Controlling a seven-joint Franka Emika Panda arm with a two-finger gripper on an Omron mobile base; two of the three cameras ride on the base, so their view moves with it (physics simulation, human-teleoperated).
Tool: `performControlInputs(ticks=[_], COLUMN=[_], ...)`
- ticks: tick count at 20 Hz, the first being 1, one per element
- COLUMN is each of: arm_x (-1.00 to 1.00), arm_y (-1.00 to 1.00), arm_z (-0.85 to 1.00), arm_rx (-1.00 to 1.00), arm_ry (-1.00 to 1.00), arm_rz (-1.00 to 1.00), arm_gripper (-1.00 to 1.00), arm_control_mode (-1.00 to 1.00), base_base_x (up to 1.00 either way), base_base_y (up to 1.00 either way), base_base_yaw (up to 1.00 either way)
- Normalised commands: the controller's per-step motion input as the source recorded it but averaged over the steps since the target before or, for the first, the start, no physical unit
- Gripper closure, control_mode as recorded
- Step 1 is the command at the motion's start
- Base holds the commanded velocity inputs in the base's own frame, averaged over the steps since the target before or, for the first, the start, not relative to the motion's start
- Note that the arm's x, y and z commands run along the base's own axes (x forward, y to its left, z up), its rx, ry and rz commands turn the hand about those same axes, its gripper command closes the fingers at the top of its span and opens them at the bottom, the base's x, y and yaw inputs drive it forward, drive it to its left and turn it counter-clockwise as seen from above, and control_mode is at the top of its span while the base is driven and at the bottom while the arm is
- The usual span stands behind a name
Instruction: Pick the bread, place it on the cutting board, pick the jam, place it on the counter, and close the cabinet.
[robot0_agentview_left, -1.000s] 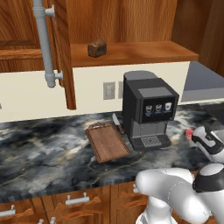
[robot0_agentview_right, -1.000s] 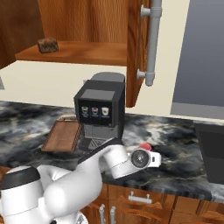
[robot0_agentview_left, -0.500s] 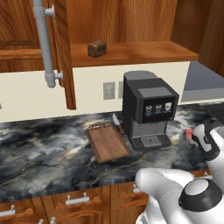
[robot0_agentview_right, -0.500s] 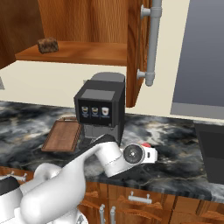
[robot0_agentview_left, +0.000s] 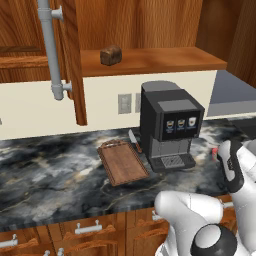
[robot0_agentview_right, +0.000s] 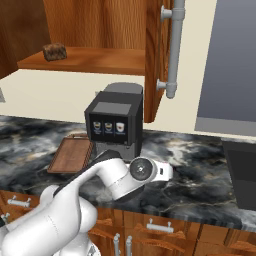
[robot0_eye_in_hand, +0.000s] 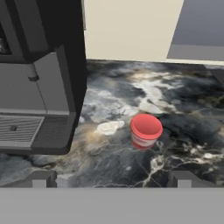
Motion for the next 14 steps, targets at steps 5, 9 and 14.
performControlInputs(ticks=[5, 9, 14], arm_x=[-0.08, -0.15, -0.14], arm_y=[0.22, 0.12, 0.10], arm_z=[0.30, 0.37, 0.37], arm_rx=[0.00, 0.01, 0.00], arm_ry=[0.00, 0.00, 0.00], arm_rz=[0.00, 0.00, 0.00], arm_gripper=[-1.00, -1.00, -1.00], arm_control_mode=[-1.00, -1.00, -1.00], base_base_x=[0.00, 0.00, 0.00], base_base_y=[0.00, 0.00, 0.00], base_base_yaw=[0.00, 0.00, 0.00])
